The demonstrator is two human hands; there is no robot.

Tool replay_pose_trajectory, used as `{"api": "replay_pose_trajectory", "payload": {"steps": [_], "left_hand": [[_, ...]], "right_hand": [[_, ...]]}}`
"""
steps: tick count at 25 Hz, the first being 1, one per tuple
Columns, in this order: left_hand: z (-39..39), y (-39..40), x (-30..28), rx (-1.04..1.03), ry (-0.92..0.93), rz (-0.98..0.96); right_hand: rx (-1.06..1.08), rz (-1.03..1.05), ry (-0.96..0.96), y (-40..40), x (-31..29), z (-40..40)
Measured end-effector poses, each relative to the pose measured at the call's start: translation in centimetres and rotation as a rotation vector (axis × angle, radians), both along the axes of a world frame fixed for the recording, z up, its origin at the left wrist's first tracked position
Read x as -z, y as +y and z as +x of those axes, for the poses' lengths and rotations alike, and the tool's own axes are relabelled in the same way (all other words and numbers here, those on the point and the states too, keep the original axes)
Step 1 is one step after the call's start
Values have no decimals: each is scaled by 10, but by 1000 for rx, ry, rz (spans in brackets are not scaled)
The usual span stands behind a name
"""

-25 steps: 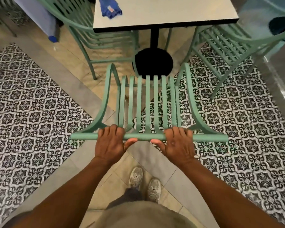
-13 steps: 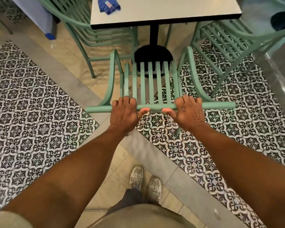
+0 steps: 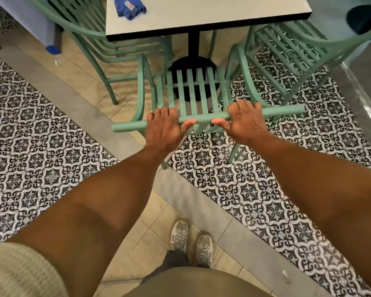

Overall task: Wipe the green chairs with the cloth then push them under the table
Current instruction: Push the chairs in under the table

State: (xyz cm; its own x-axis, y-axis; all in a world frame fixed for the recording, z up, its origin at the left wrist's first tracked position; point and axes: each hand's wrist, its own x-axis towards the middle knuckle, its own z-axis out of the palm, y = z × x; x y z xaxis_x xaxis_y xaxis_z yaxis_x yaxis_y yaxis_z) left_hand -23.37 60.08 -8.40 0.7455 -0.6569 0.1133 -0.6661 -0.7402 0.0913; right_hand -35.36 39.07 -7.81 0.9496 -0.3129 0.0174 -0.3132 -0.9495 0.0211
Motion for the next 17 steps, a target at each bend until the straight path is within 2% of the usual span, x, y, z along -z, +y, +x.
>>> {"api": "replay_pose_trajectory", "payload": {"steps": [17], "left_hand": [[38,-18,0,18,6,7]], "right_hand": [[10,-12,40,-18,-2,36]]}}
